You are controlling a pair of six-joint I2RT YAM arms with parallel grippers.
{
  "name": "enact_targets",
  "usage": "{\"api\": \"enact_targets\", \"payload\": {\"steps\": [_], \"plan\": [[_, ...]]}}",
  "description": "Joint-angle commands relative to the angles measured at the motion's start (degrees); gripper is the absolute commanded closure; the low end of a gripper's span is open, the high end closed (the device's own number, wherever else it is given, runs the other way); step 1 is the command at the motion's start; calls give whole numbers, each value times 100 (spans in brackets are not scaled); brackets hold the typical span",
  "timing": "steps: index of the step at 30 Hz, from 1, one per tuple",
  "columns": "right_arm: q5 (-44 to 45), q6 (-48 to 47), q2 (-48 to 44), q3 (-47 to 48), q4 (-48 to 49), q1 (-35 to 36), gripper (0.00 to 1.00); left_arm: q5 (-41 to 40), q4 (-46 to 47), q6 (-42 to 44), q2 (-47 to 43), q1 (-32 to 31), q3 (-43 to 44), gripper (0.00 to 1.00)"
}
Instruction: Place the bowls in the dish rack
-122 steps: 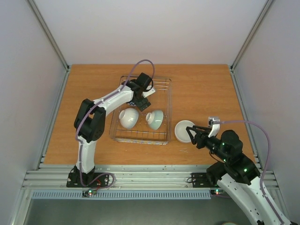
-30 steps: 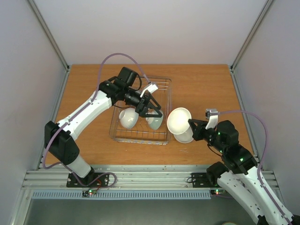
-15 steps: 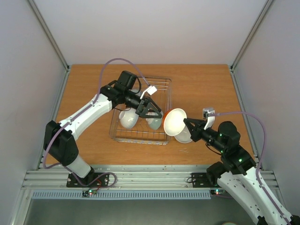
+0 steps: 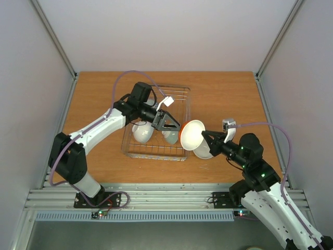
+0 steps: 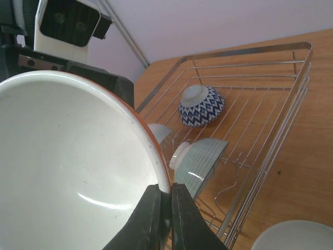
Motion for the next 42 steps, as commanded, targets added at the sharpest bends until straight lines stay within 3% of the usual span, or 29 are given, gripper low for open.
{"api": "enact_targets", "payload": {"steps": [1,28,42], "plan": [[-152,-14,98,-33,551,-6,99,34,511,-289,-106,-91,-60,1],[-218,-52,569,-148,898,-6,99,409,562,-433,-93,-202,2,1],[-176,-69,542,-210,883,-6,99,178,-295,238,-198,-201,-66,1]]}}
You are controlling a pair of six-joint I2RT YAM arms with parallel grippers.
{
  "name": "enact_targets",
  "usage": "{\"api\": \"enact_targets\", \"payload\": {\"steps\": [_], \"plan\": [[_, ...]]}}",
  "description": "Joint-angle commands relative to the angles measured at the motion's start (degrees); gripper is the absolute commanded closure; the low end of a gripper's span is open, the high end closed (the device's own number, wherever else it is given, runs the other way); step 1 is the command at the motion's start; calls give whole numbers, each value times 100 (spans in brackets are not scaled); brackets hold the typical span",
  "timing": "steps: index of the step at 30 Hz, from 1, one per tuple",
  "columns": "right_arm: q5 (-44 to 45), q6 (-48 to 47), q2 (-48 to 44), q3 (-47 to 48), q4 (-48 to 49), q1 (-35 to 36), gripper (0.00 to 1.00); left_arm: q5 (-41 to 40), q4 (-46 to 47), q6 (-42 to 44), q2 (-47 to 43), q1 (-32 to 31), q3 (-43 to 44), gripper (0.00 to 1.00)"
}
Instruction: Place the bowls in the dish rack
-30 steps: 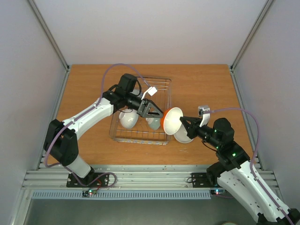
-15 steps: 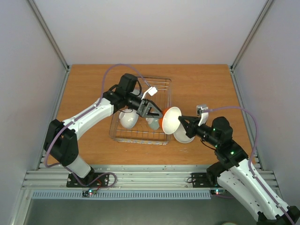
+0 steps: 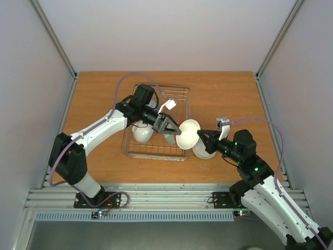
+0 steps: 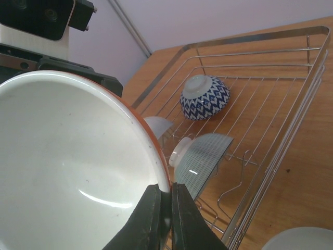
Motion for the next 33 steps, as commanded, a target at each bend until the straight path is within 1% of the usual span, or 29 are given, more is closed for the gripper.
{"api": "enact_targets", "payload": {"steps": [1,5,7,9,12,13,17,18,19,23,24,25,27,29,31,33], "plan": [[-2,-55,-22,-5,306,-6,99,-61,-248,326,-198,-32,-42,1],[-10,-60,-3,-5,335,-6,99,-201,-396,510,-202,-33,-61,1],[-10,-60,7,-13,345,-6,99,-218,-398,519,-194,-41,-65,8],[0,-55,-1,-30,349,-6,99,-249,-382,507,-180,-49,-60,19],[-7,-56,0,-48,362,-6,99,-295,-371,493,-170,-59,-59,39],[-6,-55,-14,-57,356,-6,99,-302,-369,488,-171,-59,-56,47],[8,-51,-11,-74,368,-6,99,-371,-381,475,-151,-59,-20,88],[7,-44,-5,-82,377,-8,99,-393,-376,475,-154,-59,-16,95],[7,-44,-5,-88,387,-6,99,-393,-380,472,-149,-57,-16,99],[14,-39,9,-93,405,-6,99,-434,-393,486,-146,-55,24,100],[27,-31,4,-86,399,-6,97,-530,-443,525,-156,-59,70,100],[55,-23,4,-78,370,-10,91,-659,-550,593,-169,-59,131,100],[121,-26,1,-46,283,-5,69,-1183,-966,919,-180,-59,347,100],[299,-3,-55,-14,151,-6,52,-1884,-1231,1258,-196,-58,566,100],[447,4,-151,-5,26,-7,44,-2671,-1341,1503,-210,-59,749,100],[496,7,-264,-12,-84,-6,40,-3598,-1389,1688,-158,-49,938,100]]}}
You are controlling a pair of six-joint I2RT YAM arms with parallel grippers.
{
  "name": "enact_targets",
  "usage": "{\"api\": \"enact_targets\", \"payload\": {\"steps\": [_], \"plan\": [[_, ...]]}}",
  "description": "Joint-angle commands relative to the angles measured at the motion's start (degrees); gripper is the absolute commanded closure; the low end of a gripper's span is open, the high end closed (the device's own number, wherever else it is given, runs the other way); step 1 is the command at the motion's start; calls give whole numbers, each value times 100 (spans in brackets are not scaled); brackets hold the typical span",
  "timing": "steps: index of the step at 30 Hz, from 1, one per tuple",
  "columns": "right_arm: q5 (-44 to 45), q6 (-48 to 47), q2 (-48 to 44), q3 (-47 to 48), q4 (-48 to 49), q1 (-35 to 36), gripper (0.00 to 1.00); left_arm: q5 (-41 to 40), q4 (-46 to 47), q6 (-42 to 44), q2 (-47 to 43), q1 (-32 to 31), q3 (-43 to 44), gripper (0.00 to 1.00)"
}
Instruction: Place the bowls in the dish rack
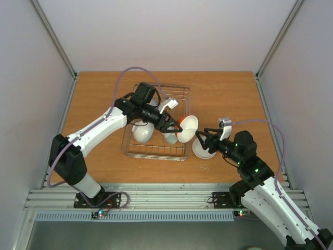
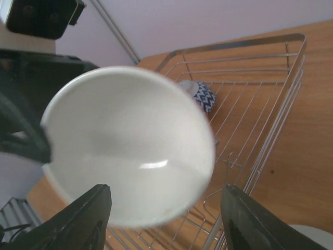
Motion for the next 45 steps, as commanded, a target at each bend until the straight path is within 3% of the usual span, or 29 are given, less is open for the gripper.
{"api": "enact_targets", "payload": {"steps": [1,8,17,28,45], "plan": [[239,18,-244,90,-172,16,39,-2255,-179,718,-80,10,608,100],[216,107,-656,-40,-557,20,38,-6100,-569,1422,1008,-272,1873,100],[284,124,-1251,-137,-1160,16,38,-8236,-164,2396,2284,-743,2419,100],[190,106,-1440,-165,-1271,16,38,-8929,175,2879,2991,-751,2619,100],[141,89,-1535,-146,-1295,16,38,-8413,-602,2703,3458,-758,2904,100]]}}
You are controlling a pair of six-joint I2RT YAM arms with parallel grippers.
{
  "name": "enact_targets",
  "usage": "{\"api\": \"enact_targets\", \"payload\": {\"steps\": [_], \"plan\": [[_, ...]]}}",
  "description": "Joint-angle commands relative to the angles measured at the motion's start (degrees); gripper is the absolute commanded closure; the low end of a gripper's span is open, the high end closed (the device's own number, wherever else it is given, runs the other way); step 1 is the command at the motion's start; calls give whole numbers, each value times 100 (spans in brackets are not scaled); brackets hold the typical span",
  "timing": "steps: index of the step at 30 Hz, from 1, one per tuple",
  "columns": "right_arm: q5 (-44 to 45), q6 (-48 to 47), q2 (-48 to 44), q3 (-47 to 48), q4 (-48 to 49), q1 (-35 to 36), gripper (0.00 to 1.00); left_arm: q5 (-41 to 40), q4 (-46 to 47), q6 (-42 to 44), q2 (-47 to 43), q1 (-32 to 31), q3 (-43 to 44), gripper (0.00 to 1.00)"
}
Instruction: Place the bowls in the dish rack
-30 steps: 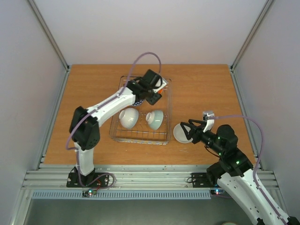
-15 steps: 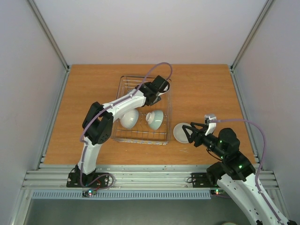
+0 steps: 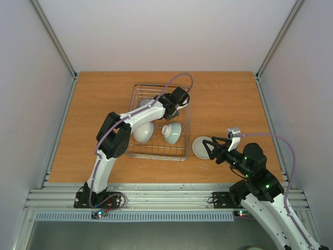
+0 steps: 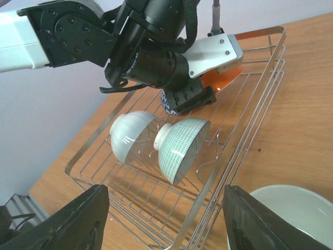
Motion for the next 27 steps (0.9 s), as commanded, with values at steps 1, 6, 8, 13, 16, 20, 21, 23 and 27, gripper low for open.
{"api": "enact_targets", "payload": {"steps": [1,6,8,13,16,20,21,23,27], "plan": [[-64,5,-7,-8,27,16,38,116,-113,-104,140,-26,286,100],[-65,0,-6,-8,36,16,38,254,-283,-134,238,-37,362,96],[-73,-2,-5,-8,40,17,38,375,-436,-152,287,-35,425,93],[-61,-4,-16,-8,52,17,38,651,-822,-146,407,-77,640,65],[-5,-4,-58,-15,37,16,38,724,-890,-112,418,-103,660,42],[40,-4,-163,-34,20,16,38,776,-894,-132,418,-105,627,22],[45,-4,-174,-28,8,16,38,797,-896,-135,419,-105,620,20],[46,-4,-187,-26,-3,16,38,846,-908,-135,419,-113,609,15],[70,5,-212,-41,-26,16,38,942,-946,-125,419,-114,616,11]]}}
